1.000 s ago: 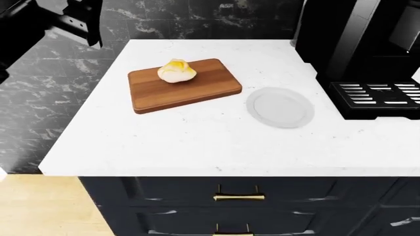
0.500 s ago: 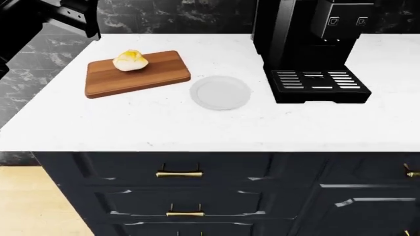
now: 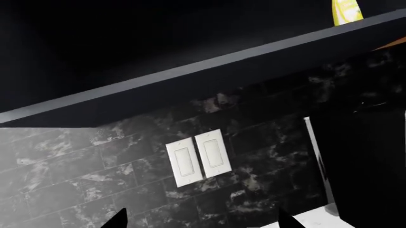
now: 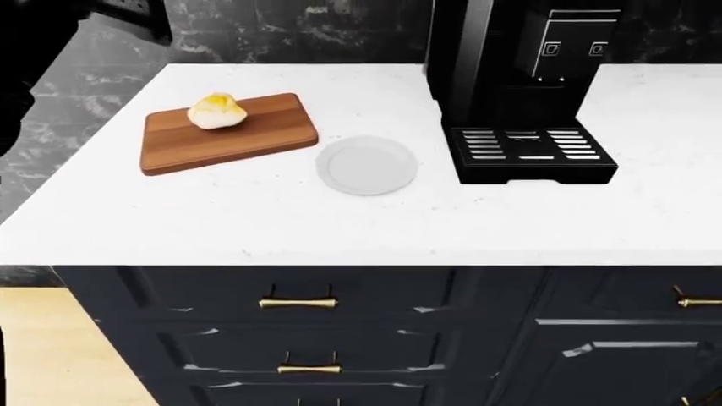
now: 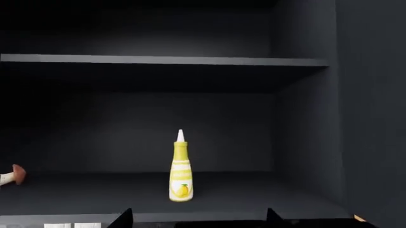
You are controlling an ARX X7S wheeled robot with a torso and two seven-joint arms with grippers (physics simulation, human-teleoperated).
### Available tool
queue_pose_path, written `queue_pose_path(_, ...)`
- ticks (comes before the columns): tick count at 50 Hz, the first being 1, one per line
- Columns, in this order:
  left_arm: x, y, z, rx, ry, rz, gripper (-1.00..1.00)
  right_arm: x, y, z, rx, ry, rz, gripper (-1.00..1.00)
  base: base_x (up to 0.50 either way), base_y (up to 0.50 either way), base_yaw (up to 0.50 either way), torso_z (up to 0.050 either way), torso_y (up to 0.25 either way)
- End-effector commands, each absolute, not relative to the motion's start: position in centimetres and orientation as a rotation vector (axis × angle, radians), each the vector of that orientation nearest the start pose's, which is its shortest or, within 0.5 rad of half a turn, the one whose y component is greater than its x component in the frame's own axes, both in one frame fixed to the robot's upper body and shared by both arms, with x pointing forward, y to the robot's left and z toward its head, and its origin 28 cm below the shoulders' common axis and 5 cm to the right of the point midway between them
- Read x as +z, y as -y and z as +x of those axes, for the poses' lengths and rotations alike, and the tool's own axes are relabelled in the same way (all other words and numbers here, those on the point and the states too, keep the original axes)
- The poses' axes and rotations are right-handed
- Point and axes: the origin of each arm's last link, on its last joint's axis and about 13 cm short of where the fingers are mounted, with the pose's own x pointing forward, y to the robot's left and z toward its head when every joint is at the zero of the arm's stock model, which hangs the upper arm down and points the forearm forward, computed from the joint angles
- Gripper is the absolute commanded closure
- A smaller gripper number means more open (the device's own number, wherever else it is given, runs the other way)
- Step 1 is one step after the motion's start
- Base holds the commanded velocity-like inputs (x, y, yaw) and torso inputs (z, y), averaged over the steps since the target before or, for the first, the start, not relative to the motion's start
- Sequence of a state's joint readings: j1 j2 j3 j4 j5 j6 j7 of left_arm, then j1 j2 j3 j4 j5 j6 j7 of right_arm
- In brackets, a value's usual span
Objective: Pick the chicken breast from the plate and place it on the cutting board. Then pick the condiment bottle from the cabinet and place it next to the cutting board.
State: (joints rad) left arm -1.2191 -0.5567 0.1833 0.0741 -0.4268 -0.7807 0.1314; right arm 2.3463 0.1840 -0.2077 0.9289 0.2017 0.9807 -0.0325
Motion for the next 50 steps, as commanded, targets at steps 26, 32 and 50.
queue_pose_path(26, 34.1, -30.5, 39.2, -0.089, 0.289, 0.258, -1.0, 56.7, 13.2, 29.5, -0.069, 0.22, -0.175, -1.0, 0.0, 0.0, 0.0, 0.05, 0.031)
queue_pose_path(32, 33.9, -31.0, 39.7, -0.044, 0.249, 0.276, -1.0, 56.7, 13.2, 29.5, -0.069, 0.22, -0.175, -1.0, 0.0, 0.0, 0.0, 0.033, 0.03)
queue_pose_path(50, 34.9, -31.1, 38.8, -0.027, 0.252, 0.286, -1.0, 56.7, 13.2, 29.5, -0.069, 0.22, -0.175, -1.0, 0.09, 0.0, 0.0, 0.0, 0.0)
